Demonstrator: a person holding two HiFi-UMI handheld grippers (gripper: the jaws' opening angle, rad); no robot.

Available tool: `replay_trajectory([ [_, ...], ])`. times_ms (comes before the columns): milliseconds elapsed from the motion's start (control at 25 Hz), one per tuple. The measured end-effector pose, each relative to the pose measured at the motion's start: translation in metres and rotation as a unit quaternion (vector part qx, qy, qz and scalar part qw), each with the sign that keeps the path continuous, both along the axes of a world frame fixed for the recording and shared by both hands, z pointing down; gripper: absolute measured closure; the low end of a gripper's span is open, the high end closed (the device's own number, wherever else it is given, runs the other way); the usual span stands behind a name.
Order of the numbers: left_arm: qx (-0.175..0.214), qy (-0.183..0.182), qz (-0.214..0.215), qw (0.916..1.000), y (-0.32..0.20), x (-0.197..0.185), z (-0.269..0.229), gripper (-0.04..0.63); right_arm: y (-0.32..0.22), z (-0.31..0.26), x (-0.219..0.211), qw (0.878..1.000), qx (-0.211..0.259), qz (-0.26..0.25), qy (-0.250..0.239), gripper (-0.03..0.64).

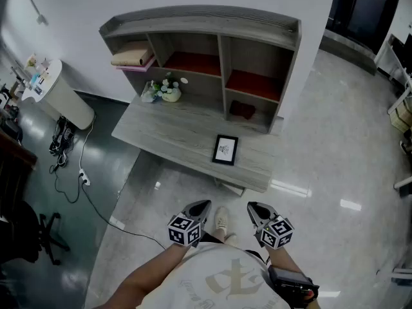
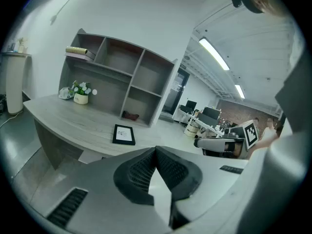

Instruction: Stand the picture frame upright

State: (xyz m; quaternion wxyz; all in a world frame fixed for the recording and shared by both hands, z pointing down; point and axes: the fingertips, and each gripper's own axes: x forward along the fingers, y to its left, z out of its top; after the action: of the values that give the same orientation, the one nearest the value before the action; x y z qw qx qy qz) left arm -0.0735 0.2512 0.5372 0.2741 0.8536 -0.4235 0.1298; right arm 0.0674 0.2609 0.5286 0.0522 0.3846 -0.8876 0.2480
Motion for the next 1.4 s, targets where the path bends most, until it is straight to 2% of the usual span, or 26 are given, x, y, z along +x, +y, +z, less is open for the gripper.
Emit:
replay_trajectory([
  [360, 0.006, -0.007, -0.007, 0.9999, 0.016, -0.005, -0.005, 0.583, 0.008, -0.011, -0.003, 1.0, 0.014, -0.002, -0.004, 0.614],
  [720, 0.011, -0.012, 0.003, 0.9999, 0.03, 0.001, -0.008, 0.583, 0.025, -0.005, 0.008, 1.0, 0.007, 0.023, -0.008, 0.612],
  [1400, 0.029, -0.01, -0.023, 0.9993, 0.031, 0.0, -0.02, 0.583, 0.032, -0.006, 0.002, 1.0, 0.011, 0.002, 0.004, 0.612],
])
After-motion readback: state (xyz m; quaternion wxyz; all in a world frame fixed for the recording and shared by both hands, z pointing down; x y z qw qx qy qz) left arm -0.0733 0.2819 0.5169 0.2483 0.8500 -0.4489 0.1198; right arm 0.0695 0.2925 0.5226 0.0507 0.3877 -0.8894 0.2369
